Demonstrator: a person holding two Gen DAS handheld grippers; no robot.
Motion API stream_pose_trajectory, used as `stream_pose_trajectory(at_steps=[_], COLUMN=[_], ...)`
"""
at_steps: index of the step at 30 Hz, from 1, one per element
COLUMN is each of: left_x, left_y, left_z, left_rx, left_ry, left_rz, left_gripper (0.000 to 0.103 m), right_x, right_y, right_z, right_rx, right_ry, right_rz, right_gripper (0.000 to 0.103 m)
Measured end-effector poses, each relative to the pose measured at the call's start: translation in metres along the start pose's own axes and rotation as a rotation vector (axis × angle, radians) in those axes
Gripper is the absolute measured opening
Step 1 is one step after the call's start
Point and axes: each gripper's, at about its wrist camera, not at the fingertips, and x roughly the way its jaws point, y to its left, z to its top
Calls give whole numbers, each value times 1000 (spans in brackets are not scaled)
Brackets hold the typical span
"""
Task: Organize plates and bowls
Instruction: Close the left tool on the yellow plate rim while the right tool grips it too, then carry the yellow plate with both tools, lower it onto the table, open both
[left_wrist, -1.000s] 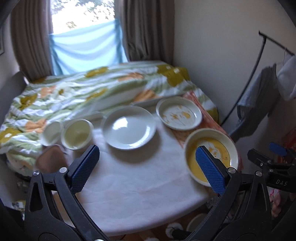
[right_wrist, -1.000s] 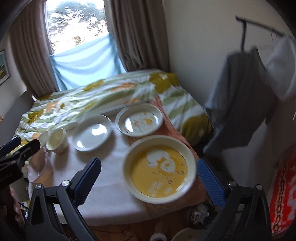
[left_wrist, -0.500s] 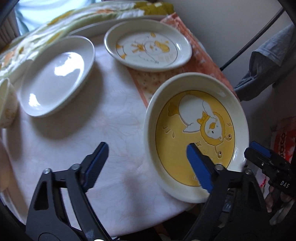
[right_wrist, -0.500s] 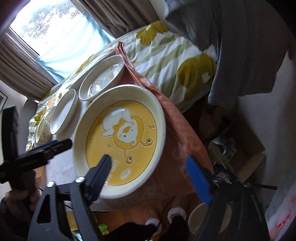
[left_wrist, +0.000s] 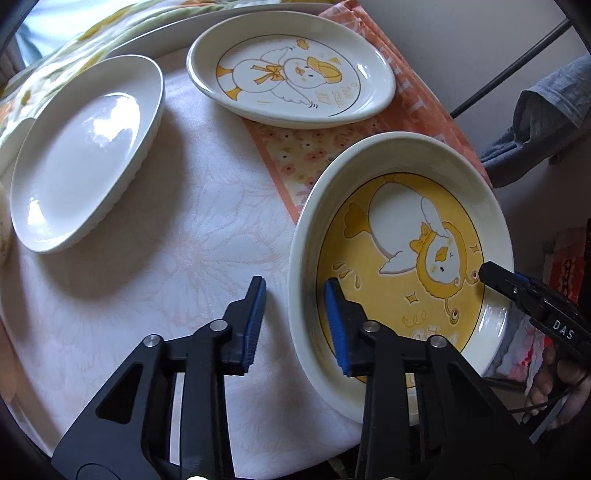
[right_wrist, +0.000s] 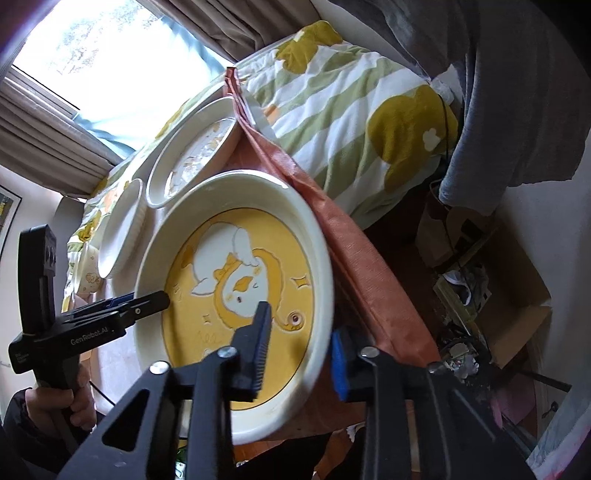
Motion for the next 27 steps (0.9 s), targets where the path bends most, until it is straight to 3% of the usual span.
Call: stream_pose_trajectory(at_steps=[4,11,15,21,27], left_x=[4,-3,-6,-31,-67], left_y=[-7,-19,-23,-22,4], left_z=[4,3,0,-19,-43], left_rx=[50,101,116,79,-37], left_ry=[7,-6,-25,-88,-167], left_rz=[-1,64,85,86,106], left_gripper=[18,19,19,19,19], right_x=[2,6,5,-2,-5], right_y=[0,15,16,28,55], right_z=[4,2,4,7,4], right_rx=[-35,-209,-243,-324,-423], right_ry=[9,8,1,-31,-50], right_rz=[-33,-152,-166,-179,-127], right_gripper=[17,17,17,17,17])
